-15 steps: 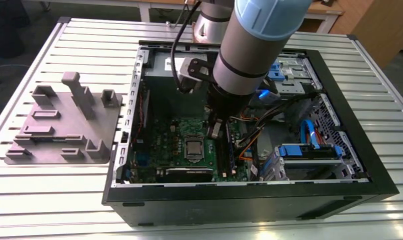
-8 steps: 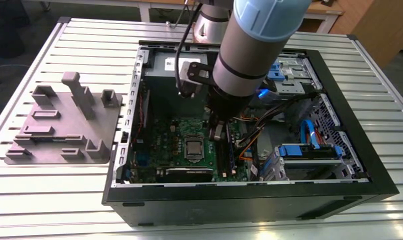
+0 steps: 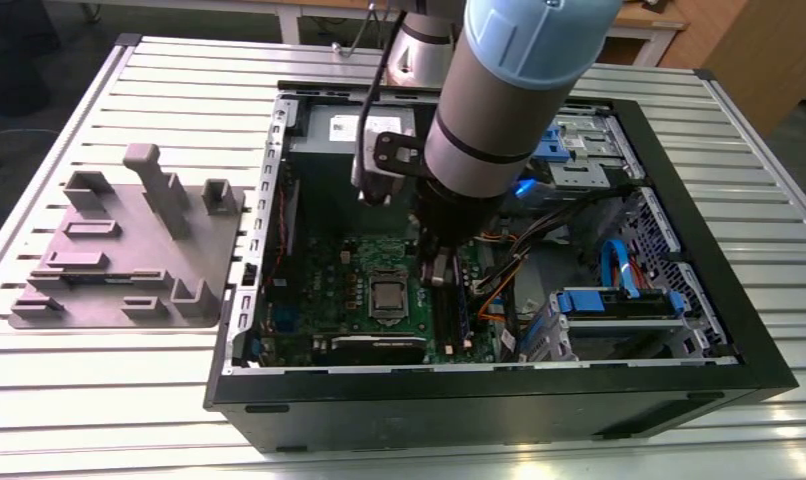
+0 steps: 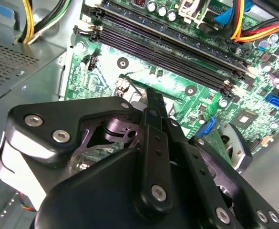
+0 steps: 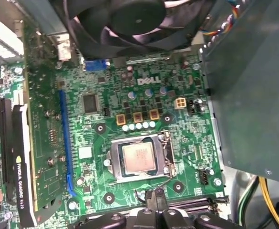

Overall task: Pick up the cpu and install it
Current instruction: 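Install the first cpu locking lever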

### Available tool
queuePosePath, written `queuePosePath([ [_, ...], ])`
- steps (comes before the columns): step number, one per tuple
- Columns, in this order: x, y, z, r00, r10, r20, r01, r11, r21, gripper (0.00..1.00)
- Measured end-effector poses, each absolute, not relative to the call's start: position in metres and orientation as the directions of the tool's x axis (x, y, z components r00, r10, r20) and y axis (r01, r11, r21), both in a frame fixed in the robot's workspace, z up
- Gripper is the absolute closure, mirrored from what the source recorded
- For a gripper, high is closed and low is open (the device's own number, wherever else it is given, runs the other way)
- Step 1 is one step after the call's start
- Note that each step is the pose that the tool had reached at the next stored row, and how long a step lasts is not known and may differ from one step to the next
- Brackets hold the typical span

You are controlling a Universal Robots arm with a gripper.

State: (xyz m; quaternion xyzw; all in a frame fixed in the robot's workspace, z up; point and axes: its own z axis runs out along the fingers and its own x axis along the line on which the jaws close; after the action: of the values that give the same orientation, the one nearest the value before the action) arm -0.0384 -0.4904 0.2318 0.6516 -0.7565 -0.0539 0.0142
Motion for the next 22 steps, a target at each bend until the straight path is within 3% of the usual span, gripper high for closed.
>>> queuePosePath([
  [22, -0.0436, -0.4948, 0.2229, -0.055, -0.998, -0.040, -0.994, 0.051, 0.091, 0.89],
])
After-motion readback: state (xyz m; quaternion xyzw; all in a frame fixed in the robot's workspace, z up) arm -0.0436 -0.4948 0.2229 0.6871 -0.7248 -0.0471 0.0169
